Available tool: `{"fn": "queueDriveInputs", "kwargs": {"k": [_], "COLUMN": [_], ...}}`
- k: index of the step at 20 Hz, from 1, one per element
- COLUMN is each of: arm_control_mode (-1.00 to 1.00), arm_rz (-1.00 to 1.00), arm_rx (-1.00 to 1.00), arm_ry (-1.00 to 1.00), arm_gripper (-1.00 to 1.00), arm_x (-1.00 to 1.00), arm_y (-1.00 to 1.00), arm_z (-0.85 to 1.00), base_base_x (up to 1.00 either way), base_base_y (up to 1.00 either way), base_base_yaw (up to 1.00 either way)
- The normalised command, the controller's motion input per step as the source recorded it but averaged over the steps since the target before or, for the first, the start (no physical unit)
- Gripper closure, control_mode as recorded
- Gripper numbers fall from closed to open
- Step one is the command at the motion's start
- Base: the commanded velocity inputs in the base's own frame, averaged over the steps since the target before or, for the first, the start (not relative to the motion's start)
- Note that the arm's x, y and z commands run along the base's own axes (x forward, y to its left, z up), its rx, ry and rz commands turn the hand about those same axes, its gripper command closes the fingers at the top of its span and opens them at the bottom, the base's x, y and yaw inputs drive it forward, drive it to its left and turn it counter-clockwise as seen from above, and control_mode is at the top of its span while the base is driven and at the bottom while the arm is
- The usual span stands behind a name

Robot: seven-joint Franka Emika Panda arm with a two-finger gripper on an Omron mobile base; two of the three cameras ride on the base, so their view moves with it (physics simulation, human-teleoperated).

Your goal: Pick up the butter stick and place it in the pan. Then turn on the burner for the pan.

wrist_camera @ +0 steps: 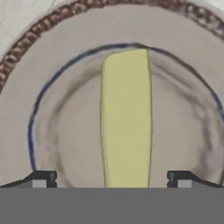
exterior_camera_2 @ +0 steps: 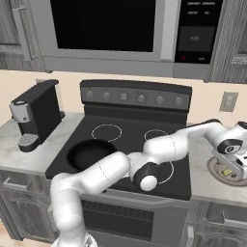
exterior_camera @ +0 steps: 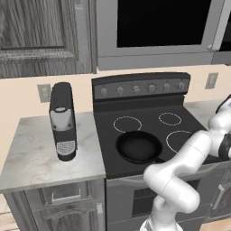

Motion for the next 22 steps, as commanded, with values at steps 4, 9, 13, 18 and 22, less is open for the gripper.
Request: {"fn": "queueDriveInputs", "kwargs": {"k": [4, 9, 13, 18, 22], "arm_control_mode": [-1.00, -1.00, -1.00, -1.00, -1.00], "arm_rz": [0.00, 0.00, 0.00, 0.00, 0.00], "arm_rx": [0.05, 0.05, 0.03, 0.00, 0.00], "arm_ry": [0.03, 0.03, 0.03, 0.02, 0.00], "arm_gripper": [-1.00, -1.00, 1.00, 1.00, 1.00], "arm_x": [0.08, 0.10, 0.05, 0.01, 0.00], "arm_y": [-0.18, -0.15, -0.11, -0.01, 0.00], "arm_z": [-0.01, 0.00, 0.00, 0.00, 0.00], "base_base_x": [0.00, 0.00, 0.00, 0.00, 0.00], "base_base_y": [0.00, 0.00, 0.00, 0.00, 0.00], "base_base_yaw": [0.00, 0.00, 0.00, 0.00, 0.00]}}
